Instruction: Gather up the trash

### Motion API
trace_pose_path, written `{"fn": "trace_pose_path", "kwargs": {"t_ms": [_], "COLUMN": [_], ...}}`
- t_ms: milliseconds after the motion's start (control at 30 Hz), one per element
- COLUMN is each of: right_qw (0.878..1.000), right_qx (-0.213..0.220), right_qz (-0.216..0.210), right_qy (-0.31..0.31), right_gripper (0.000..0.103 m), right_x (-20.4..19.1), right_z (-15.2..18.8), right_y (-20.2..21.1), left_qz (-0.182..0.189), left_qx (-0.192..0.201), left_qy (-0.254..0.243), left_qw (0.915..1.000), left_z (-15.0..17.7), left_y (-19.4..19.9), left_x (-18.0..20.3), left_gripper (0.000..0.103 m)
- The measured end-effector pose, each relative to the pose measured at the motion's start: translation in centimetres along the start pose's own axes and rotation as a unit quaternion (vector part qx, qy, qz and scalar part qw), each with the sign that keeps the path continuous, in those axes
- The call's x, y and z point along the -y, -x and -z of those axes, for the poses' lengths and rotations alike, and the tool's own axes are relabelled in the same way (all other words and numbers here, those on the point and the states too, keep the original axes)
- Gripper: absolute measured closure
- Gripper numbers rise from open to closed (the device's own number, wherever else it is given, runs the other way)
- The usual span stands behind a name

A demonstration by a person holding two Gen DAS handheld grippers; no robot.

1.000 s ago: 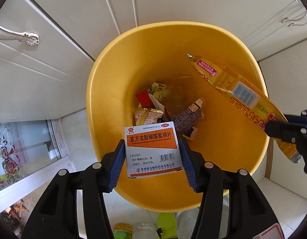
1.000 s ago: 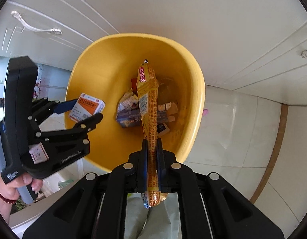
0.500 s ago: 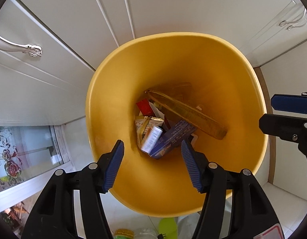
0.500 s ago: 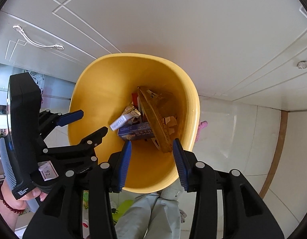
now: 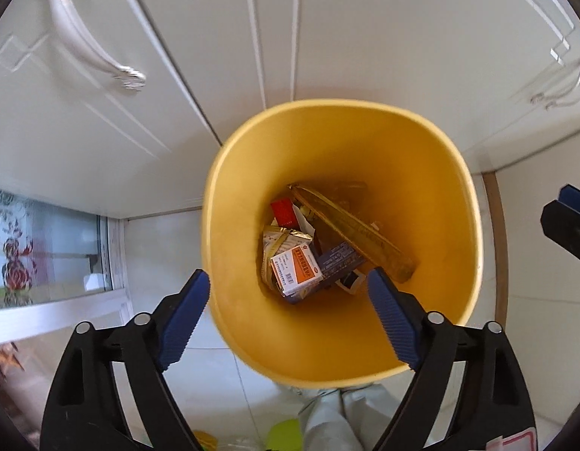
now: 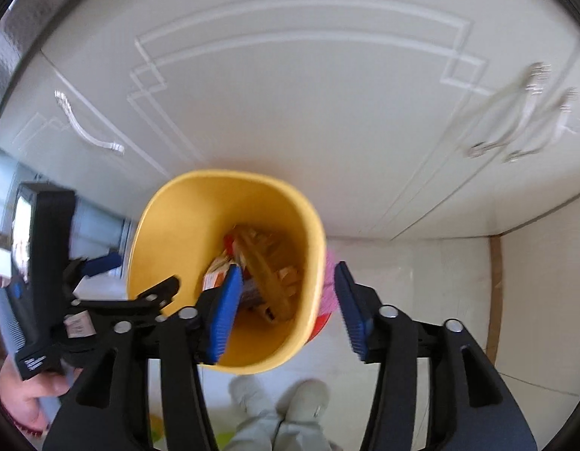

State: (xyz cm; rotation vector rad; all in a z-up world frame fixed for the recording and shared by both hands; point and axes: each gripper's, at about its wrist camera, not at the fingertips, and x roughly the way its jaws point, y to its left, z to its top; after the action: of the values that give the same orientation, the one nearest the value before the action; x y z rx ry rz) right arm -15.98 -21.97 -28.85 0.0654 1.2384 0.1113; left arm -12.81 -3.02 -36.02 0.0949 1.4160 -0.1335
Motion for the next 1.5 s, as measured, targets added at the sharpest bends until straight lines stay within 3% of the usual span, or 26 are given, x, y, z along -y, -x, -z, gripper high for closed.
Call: {"fn": "trace_pose_path", "kwargs": {"t_ms": [100, 267, 467, 700, 900, 1500], "right_qw": [0.999, 0.997, 0.997, 0.998, 0.999, 0.999], "right_qx": [0.024, 0.006, -0.015, -0.012, -0.009, 0.003], "right_qz": [0.034, 0.073, 0.070, 0.054, 0.041, 0.030], "right_qy": [-0.012, -0.020, -0.029, 0.002, 0.012, 0.027], "right_gripper": [0.039, 0.039, 0.039, 0.039, 0.037, 0.036], "right_x": [0.3, 0.5, -0.4, -2.7, -3.4, -3.8], "right_z": [0.5, 1.3, 2.2, 2.9, 2.8, 2.2], "right_y": [1.2, 1.7, 2.9, 4.1, 5.0, 6.2], "left_qz": [0.003, 0.008, 0.001, -0.003, -0.026, -0.030], "left_qx": [0.011, 0.032, 0.060, 0.076, 0.068, 0.062], "left_qy": [0.026, 0.074, 0.097, 0.116, 0.112, 0.111], "left_qw": [0.9996, 0.9967, 0.9935, 0.9903, 0.9911, 0.9914], "left_z": [0.5, 1.5, 2.4, 3.1, 3.4, 3.5], "left_y": [1.4, 4.5, 8.3, 11.6, 12.3, 13.2], "left_x": [-0.6, -1.9, -2.0, -2.3, -2.0, -1.7], "left_gripper": [0.014, 0.014, 0.012, 0.008, 0.005, 0.005]}}
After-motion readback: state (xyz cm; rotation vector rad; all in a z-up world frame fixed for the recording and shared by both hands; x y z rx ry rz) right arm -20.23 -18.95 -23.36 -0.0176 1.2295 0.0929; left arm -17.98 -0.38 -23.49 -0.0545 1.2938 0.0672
